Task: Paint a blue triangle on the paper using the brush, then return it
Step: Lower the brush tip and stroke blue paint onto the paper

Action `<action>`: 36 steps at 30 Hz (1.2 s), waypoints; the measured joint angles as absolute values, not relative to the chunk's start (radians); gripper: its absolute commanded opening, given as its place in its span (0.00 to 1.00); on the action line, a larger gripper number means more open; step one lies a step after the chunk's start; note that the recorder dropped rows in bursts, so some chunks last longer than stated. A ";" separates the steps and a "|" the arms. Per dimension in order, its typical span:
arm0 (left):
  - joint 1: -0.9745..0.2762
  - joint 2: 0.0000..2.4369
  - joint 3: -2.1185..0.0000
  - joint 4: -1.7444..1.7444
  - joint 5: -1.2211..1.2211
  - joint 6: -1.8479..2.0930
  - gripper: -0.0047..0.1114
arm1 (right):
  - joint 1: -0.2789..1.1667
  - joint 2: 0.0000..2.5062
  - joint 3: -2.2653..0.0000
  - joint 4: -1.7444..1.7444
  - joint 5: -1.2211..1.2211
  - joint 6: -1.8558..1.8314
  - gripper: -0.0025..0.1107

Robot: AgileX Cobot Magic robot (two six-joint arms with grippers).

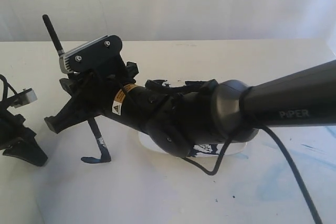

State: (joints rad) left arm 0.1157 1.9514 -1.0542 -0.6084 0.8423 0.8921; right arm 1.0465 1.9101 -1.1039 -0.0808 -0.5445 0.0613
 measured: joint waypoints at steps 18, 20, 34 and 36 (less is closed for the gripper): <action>0.116 1.951 -1.054 -0.608 0.842 0.892 0.04 | 1.047 1.875 -1.104 -0.079 -0.416 0.014 0.02; 0.116 1.951 -1.054 -0.608 0.842 0.892 0.04 | 1.047 1.872 -1.104 -0.079 -0.398 0.014 0.02; 0.116 1.951 -1.054 -0.608 0.844 0.892 0.04 | 1.028 1.824 -1.104 -0.079 -0.297 0.008 0.02; 0.116 1.951 -1.054 -0.608 0.844 0.892 0.04 | 1.028 1.813 -1.104 -0.079 -0.293 0.008 0.02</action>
